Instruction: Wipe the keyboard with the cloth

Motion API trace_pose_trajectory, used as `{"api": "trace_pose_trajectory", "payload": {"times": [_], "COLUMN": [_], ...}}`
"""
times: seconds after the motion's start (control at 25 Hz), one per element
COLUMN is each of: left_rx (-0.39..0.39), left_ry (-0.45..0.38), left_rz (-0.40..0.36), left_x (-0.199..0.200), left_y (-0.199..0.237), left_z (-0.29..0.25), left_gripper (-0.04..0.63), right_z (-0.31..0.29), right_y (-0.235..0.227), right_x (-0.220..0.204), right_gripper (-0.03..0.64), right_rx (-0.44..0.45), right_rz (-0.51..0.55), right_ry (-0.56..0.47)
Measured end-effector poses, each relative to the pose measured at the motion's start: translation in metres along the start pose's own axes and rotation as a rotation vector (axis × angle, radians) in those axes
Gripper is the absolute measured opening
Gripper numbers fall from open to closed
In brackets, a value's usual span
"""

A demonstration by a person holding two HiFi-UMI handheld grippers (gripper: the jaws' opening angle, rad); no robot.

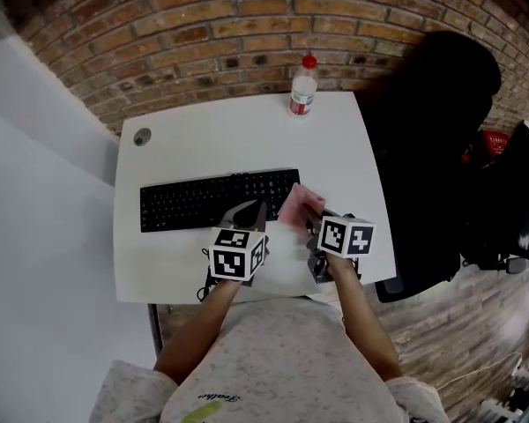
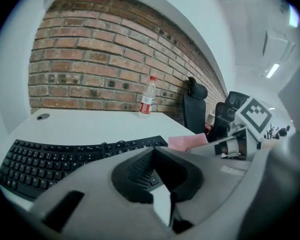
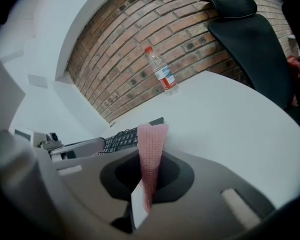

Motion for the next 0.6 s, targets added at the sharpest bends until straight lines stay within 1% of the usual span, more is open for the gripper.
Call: {"api": "trace_pose_trajectory", "payload": {"times": [0.16, 0.32, 0.48, 0.6], "left_rx": [0.012, 0.014, 0.04, 0.066], "left_ry": [-0.014, -0.031, -0.053, -0.076], "left_rz": [0.005, 0.031, 0.044, 0.055], "left_x": [0.004, 0.006, 0.014, 0.02], "left_y": [-0.004, -0.003, 0.008, 0.024], "left_z": [0.0, 0.005, 0.018, 0.033], "left_gripper": [-0.006, -0.006, -0.006, -0.006], "right_z": [0.008, 0.014, 0.016, 0.012], "right_y": [-0.002, 0.011, 0.031, 0.054], "right_x": [0.008, 0.015, 0.028, 0.035], "right_gripper": [0.02, 0.02, 0.02, 0.02], "right_rx": [0.012, 0.048, 0.085, 0.108], "right_rz": [0.018, 0.057, 0.118, 0.193], "right_ry": [-0.009, -0.03, -0.059, -0.076]}}
Point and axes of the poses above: the fingertips, and each gripper's own axes: z backward along the fingers, y to its left, x out of its top, the point moved 9 cm from there along z, backward along the fingers, and after that the axes turned 5 degrees about -z, right-handed, at the moved point
